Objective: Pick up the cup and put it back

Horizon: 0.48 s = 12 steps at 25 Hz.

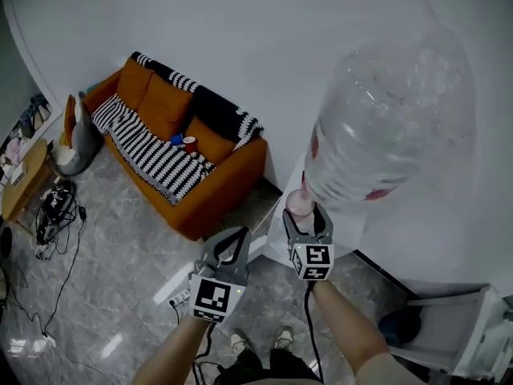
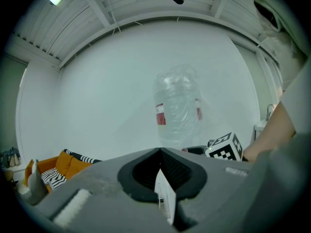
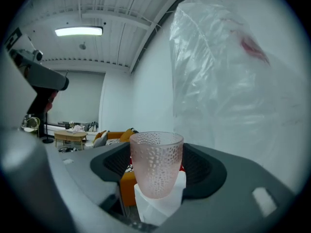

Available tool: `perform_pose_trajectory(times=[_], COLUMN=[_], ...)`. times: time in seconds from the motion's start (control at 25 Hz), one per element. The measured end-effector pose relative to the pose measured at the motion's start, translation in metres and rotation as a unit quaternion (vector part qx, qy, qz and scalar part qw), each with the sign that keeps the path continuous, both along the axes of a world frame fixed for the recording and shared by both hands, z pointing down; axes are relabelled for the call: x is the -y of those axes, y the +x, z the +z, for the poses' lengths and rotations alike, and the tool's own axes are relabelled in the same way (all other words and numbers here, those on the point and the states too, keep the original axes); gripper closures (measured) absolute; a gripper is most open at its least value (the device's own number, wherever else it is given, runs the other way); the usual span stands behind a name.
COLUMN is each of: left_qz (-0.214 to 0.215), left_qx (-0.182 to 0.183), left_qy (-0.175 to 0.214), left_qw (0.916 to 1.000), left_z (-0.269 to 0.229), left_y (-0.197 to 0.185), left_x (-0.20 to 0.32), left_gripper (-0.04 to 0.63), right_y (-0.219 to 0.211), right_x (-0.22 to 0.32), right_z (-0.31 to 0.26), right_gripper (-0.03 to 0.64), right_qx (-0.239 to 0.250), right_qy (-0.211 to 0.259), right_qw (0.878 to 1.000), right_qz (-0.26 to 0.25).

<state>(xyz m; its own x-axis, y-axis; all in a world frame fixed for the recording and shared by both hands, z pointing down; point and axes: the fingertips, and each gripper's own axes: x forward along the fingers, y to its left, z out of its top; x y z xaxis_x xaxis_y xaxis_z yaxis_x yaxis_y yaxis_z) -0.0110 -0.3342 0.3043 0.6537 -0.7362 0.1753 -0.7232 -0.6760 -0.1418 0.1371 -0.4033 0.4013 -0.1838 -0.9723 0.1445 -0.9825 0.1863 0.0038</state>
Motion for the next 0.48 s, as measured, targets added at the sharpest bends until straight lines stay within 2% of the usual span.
perform_pose_trajectory(times=[0.12, 0.36, 0.48], left_qz=[0.002, -0.001, -0.008], left_qx=[0.0, 0.008, 0.005], left_qy=[-0.013, -0.028, -0.037], left_qw=[0.9999, 0.9996, 0.9993], left_z=[0.012, 0.027, 0.031], left_y=[0.003, 0.003, -0.001], left_x=[0.004, 0.007, 0.004], left_gripper=[0.594, 0.594, 0.594], right_y=[0.006, 0.008, 0.011], right_x=[0.003, 0.002, 0.002], right_z=[0.014, 0.025, 0.026], right_gripper=[0.278, 0.275, 0.27], right_qx=[0.015, -0.007, -0.002], right_qy=[-0.013, -0.007, -0.013], right_qw=[1.0, 1.0, 1.0], right_qz=[0.011, 0.016, 0.017])
